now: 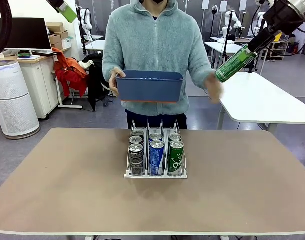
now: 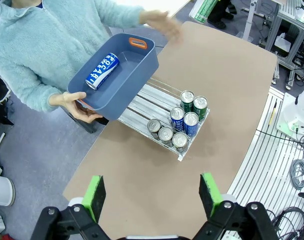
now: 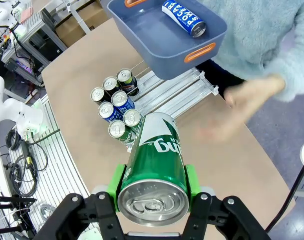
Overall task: Fill the beverage cans into the dispenser.
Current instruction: Place the picked Sprite in the line of the Automatic Can Dispenser with the same cans.
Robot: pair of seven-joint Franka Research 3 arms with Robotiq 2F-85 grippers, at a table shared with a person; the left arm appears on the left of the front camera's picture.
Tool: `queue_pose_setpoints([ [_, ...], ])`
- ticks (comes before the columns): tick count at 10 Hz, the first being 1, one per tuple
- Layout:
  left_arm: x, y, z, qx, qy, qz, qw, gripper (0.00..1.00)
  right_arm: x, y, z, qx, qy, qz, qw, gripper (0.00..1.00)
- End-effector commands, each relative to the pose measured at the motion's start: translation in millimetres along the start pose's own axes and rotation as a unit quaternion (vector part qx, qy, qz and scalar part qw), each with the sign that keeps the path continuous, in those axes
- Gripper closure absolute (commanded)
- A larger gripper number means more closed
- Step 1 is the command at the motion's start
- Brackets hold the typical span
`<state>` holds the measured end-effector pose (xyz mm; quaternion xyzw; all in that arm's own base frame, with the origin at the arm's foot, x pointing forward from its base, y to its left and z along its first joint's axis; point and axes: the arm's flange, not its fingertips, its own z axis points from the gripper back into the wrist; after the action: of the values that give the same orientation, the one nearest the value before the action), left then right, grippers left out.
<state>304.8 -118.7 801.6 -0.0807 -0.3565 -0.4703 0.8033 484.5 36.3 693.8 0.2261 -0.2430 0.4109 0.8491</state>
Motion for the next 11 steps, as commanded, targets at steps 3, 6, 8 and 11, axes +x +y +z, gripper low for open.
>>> queue_pose_setpoints([
  [3,-2,0,-1,-0.001,0.001,0.001,1.000,0.00,0,2,1,0.000,-0.001,0.008,1.000,1.00],
  [6,-2,0,-1,-0.001,0.001,0.001,1.000,0.00,0,2,1,0.000,-0.001,0.008,1.000,1.00],
  [8,-2,0,-1,-0.001,0.001,0.001,1.000,0.00,0,0,0,0.000,0.000,0.000,1.000,0.42],
  [11,-2,0,-1,-0.001,0.001,0.001,1.000,0.00,-19,44,-3,-0.043,0.001,-0.089,0.995,0.42],
])
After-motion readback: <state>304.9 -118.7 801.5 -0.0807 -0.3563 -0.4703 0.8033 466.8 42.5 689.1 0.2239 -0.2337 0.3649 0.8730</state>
